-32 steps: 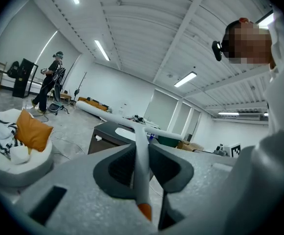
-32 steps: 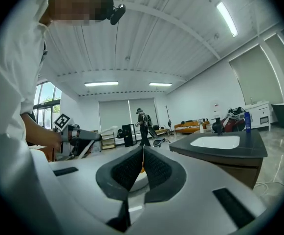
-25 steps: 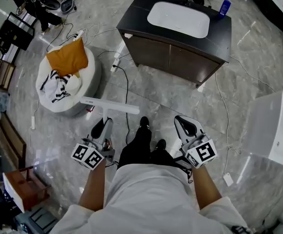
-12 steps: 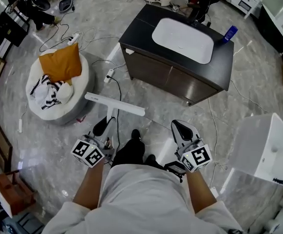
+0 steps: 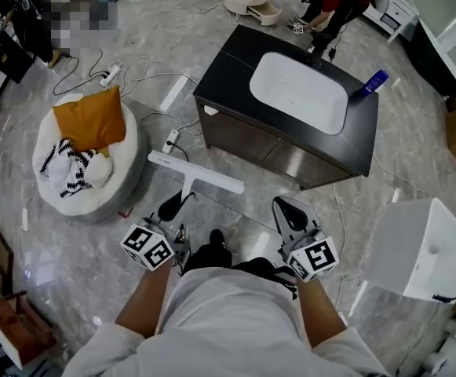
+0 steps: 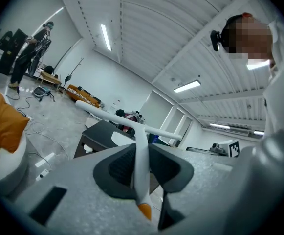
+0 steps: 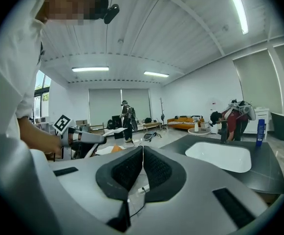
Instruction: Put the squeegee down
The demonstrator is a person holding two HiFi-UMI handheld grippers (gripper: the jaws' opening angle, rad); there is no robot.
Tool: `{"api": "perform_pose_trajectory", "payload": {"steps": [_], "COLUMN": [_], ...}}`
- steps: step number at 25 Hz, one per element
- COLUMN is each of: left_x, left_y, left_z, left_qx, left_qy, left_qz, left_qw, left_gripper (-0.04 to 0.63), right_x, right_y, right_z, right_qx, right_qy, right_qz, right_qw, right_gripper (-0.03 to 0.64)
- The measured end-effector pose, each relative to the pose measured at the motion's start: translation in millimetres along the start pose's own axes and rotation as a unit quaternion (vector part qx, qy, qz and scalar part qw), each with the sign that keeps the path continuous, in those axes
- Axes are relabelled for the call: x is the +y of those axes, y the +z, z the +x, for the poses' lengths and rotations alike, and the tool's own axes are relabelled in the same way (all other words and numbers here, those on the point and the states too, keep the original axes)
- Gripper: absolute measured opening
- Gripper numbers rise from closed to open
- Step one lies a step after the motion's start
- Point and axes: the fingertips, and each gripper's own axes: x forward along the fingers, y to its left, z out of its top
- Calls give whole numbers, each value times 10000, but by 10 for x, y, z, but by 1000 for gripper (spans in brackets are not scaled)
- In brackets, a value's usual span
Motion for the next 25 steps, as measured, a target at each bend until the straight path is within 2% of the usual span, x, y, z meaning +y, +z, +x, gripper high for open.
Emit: {"api": "perform_pose_trajectory", "payload": {"steps": [5, 9, 15, 25], "left_x": [86, 152, 360, 515], "left_y": [134, 219, 387, 1089], "left_z": [329, 614, 1073, 2034], "left_qx": [-14, 59, 55, -222], "left_qy": [-341, -419, -230, 291], "left_qz": [95, 129, 209, 378], "left_qw": [9994, 9990, 9995, 9986], "left_gripper": [89, 89, 89, 89], "right_x": [-195, -441, -906, -2069], "right_y": [91, 132, 168, 655], "right_z": [156, 294, 661, 1245], "right_qx": [-51, -103, -190, -496], "right_qy": [-168, -264, -75, 287], "right_qz": [4, 89, 146, 91], "right_qw": [9998, 9996, 9997, 9983], "right_gripper": [15, 15, 15, 15]}}
